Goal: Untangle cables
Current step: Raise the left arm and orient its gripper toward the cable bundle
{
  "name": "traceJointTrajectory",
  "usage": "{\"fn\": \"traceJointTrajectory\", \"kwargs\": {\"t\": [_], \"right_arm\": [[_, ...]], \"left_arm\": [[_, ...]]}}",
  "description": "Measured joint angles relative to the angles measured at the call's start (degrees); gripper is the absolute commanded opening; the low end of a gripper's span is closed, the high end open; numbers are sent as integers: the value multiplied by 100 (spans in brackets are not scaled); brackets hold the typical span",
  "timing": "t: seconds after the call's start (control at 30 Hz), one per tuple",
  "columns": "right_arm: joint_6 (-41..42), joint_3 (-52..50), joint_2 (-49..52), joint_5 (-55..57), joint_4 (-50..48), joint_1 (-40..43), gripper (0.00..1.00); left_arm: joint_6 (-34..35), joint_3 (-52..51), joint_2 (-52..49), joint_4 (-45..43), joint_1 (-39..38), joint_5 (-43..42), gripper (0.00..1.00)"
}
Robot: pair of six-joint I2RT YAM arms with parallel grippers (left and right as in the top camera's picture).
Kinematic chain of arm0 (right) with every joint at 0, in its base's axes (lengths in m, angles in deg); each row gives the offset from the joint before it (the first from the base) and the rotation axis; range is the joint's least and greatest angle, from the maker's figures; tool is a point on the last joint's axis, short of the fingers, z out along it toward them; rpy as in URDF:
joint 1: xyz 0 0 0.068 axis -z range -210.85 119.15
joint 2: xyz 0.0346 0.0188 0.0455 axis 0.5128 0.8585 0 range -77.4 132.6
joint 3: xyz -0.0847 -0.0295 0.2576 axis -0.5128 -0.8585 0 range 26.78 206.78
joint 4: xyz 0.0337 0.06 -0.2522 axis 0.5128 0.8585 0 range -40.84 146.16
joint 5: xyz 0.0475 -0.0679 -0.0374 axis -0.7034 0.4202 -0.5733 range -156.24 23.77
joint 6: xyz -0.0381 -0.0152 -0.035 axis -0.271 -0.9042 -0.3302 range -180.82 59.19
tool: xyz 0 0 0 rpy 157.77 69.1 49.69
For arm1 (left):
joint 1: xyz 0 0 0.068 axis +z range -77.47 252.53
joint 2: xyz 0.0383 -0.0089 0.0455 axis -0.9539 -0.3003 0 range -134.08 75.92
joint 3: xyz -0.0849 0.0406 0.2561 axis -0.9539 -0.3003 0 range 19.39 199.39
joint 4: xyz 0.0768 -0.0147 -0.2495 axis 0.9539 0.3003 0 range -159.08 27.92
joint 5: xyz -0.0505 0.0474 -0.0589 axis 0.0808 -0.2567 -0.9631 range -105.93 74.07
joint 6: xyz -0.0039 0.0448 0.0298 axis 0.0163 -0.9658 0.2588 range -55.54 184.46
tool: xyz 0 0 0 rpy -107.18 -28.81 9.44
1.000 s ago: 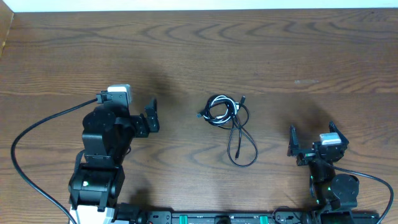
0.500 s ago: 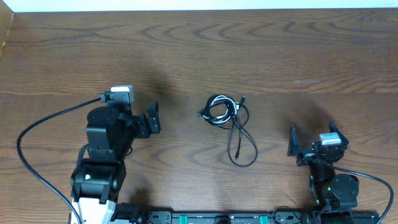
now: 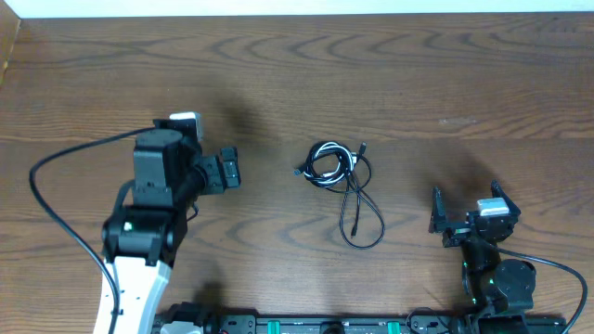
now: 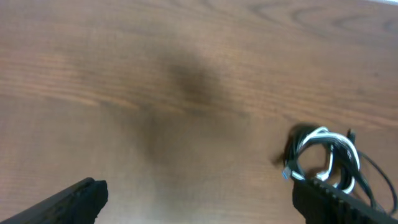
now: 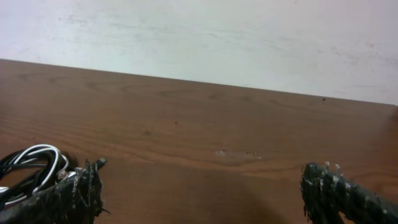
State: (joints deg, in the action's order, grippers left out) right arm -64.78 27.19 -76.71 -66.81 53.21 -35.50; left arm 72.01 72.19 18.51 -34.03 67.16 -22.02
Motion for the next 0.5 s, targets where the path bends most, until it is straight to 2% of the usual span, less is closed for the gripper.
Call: {"fn": "traceJointTrajectory", "kwargs": {"t": [0.2, 0.5], "right_arm": [[0, 0, 0, 0, 0, 0, 99], [0, 0, 0, 0, 0, 0, 99]], "left_arm": [[0, 560, -407, 428, 0, -2, 100], [2, 638, -459, 485, 0, -2, 100]]}}
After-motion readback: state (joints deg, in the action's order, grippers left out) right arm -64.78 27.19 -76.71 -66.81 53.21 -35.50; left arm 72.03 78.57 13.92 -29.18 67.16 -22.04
